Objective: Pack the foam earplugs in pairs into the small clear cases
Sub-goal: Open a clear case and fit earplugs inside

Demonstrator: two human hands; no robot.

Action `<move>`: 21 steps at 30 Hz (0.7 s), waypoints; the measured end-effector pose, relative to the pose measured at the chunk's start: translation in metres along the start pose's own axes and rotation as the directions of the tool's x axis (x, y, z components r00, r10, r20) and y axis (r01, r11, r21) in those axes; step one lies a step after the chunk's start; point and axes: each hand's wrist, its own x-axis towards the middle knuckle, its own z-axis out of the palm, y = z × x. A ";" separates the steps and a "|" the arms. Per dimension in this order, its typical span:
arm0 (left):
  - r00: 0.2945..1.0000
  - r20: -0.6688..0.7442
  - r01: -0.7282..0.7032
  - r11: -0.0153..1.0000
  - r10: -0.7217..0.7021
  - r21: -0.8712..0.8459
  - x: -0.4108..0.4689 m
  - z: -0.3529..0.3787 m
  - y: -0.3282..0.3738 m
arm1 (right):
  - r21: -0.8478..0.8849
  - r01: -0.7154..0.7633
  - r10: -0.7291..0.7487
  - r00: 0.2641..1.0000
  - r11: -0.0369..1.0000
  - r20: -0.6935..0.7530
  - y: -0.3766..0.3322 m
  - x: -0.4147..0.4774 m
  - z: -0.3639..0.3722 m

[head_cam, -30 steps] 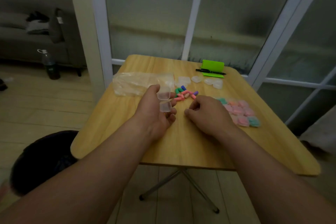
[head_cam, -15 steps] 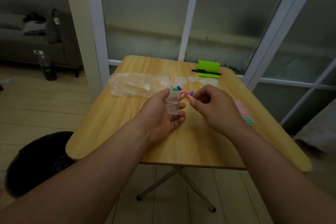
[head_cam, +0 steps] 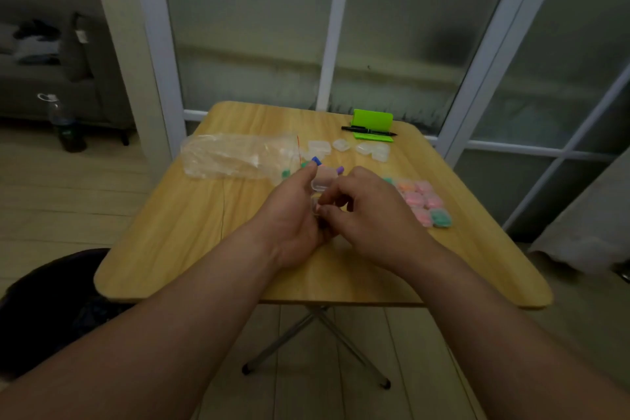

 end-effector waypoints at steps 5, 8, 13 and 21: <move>0.999 -0.037 -0.009 1.000 0.009 0.018 -0.004 0.000 0.004 | -0.019 0.011 -0.011 1.000 1.000 0.002 0.000 0.003 0.004; 0.999 -0.037 -0.008 1.000 0.008 0.012 -0.005 -0.003 0.007 | -0.011 0.017 -0.017 1.000 1.000 -0.003 -0.001 0.005 0.008; 0.999 -0.050 -0.009 0.999 0.007 -0.033 -0.008 -0.005 0.013 | 0.002 0.050 -0.050 0.998 0.999 -0.029 -0.003 0.007 0.015; 0.998 -0.065 -0.031 0.999 0.028 -0.042 -0.020 -0.002 0.019 | 0.086 0.072 -0.063 0.992 0.994 -0.113 -0.007 0.006 0.018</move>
